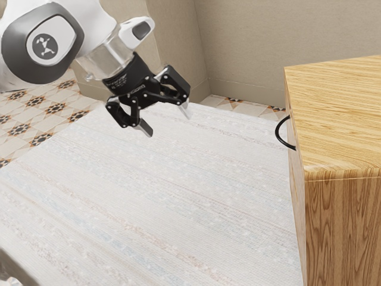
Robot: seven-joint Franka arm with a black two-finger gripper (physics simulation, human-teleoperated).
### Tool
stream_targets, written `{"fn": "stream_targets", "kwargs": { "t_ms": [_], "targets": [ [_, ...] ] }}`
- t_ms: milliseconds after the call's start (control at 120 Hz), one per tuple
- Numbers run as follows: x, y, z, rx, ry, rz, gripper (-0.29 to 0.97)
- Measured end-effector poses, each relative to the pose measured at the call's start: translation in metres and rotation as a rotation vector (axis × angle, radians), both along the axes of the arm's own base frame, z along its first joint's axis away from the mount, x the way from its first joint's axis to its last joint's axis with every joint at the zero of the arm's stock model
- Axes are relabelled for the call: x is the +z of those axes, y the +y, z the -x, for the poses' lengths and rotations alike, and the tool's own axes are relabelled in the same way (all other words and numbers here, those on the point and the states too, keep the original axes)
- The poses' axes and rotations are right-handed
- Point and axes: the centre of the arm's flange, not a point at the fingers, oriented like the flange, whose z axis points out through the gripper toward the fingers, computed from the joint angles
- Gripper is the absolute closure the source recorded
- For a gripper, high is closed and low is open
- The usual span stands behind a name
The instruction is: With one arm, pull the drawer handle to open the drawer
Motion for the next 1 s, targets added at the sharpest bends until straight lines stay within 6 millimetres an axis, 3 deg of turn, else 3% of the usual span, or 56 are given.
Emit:
{"fn": "stream_targets", "kwargs": {
  "t_ms": [150, 283, 667, 1000],
  "targets": [
    [-0.008, -0.037, 0.008, 0.008, -0.033, 0.028, 0.00],
    [-0.006, -0.047, 0.013, 0.053, -0.074, 0.059, 0.00],
    [-0.009, -0.087, -0.002, 0.086, -0.129, 0.077, 0.00],
    [-0.012, -0.094, -0.008, 0.140, -0.140, 0.227, 0.00]
  ]
}}
